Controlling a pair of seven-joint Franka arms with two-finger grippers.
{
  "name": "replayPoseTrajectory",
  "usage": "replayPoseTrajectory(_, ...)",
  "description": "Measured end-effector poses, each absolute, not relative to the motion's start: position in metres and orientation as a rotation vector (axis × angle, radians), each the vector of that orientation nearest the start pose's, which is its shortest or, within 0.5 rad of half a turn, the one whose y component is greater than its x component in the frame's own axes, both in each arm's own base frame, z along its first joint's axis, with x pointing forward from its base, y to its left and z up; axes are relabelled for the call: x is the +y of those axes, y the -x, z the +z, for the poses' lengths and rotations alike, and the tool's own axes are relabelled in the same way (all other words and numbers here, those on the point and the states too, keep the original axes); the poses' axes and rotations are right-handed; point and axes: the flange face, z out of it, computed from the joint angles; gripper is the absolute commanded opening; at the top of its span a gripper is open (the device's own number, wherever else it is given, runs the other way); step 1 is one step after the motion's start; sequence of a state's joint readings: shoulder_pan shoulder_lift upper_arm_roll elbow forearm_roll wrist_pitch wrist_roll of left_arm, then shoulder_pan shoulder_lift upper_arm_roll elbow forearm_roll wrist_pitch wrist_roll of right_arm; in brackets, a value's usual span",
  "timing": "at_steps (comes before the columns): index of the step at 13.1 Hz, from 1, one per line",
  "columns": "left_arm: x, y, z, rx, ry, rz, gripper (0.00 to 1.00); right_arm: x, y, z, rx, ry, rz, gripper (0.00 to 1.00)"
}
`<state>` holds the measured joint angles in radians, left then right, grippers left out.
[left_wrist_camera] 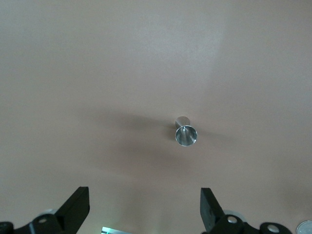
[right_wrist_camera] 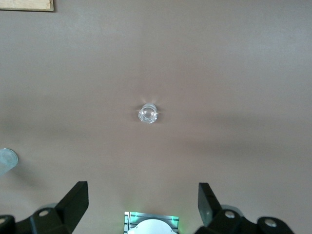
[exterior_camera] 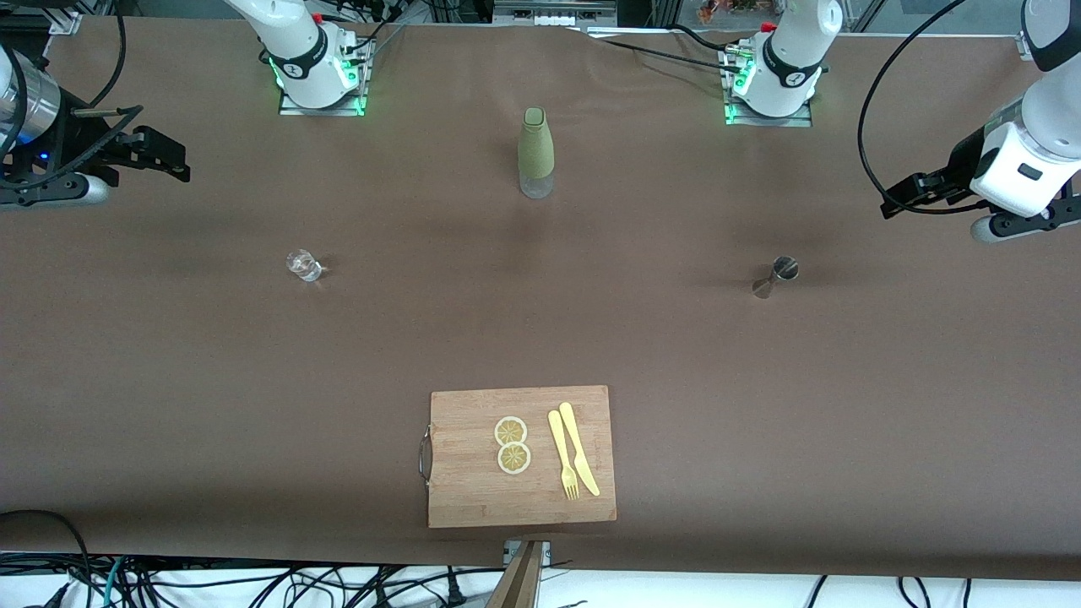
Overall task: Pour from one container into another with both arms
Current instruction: 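Move the right gripper toward the glass cup while the left gripper approaches the jigger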
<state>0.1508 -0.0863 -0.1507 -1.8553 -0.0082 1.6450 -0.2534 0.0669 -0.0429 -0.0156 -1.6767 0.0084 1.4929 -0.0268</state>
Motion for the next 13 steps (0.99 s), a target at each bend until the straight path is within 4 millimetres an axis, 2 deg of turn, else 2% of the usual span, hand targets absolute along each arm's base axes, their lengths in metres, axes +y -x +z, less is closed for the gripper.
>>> replayPoseTrajectory(6,-0.004,-0.522,0.542,-0.397,3.09,0.193,1.0,0.033,-0.527,0.592,-0.138,3.124,0.233,1.0)
replayPoseTrajectory(10,-0.004,-0.522,0.542,-0.389,3.091,0.194,1.0,0.062,-0.52,0.578,-0.236,3.146,0.376,1.0)
replayPoseTrajectory(13,0.003,-0.522,0.541,-0.315,3.104,0.2,1.0,0.051,-0.53,0.559,-0.35,3.12,0.43,1.0)
